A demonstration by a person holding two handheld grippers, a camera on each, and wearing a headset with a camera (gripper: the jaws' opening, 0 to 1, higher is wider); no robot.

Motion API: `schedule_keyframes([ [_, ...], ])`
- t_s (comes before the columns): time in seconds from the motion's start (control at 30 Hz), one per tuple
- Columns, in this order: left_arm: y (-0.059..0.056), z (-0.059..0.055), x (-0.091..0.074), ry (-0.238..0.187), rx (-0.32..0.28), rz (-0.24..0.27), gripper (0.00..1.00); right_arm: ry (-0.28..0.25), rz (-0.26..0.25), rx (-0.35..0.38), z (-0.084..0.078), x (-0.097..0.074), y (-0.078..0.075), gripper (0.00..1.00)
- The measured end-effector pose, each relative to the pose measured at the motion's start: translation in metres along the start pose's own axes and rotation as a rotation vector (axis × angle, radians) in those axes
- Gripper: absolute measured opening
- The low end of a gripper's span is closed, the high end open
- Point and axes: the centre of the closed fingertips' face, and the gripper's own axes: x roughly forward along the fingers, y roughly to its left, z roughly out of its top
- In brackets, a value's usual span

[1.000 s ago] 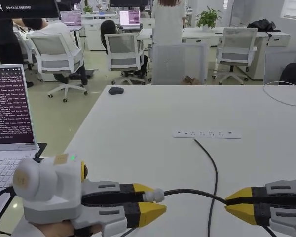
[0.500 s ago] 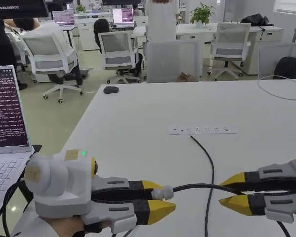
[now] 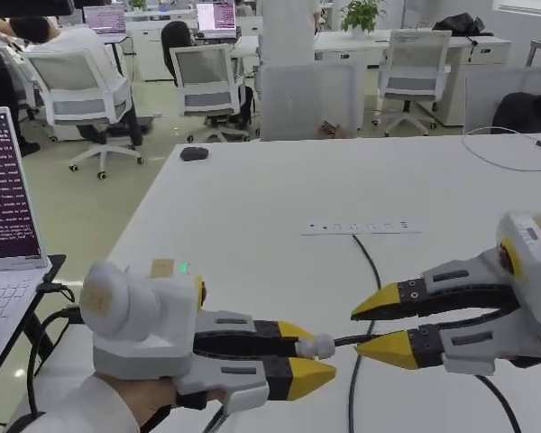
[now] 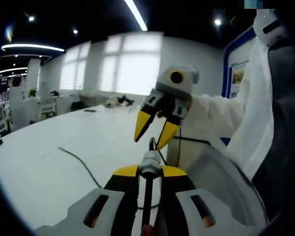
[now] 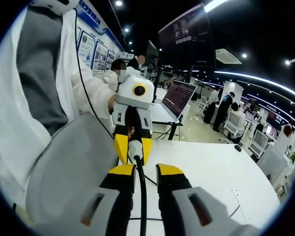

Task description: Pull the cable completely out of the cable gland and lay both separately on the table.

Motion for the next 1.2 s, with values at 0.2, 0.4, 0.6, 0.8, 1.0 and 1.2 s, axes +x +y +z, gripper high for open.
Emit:
schedule_keyframes([
  [0.2,0.000,0.001,0.002,-0.010,0.001,-0.004,0.17,0.004,0.038,-0.005,0.000,0.005,0.009,0.07],
  [0.4,0.001,0.003,0.002,-0.026,-0.003,0.002,0.17,0.003,0.034,0.008,-0.001,0.004,0.008,0.05],
  [0.6,0.001,0.006,0.000,-0.047,-0.011,0.002,0.17,-0.003,0.031,0.014,-0.001,0.002,0.008,0.04],
  [0.8,0.004,0.007,-0.006,-0.056,-0.012,0.016,0.17,-0.023,0.014,0.038,-0.002,-0.004,0.005,0.03],
  [1.0,0.009,0.006,-0.016,-0.053,-0.011,0.038,0.17,-0.023,-0.009,0.071,-0.010,-0.011,0.005,0.03],
  [1.2,0.011,0.007,-0.021,-0.063,-0.020,0.052,0.16,0.007,-0.044,0.104,-0.029,-0.023,0.004,0.03],
])
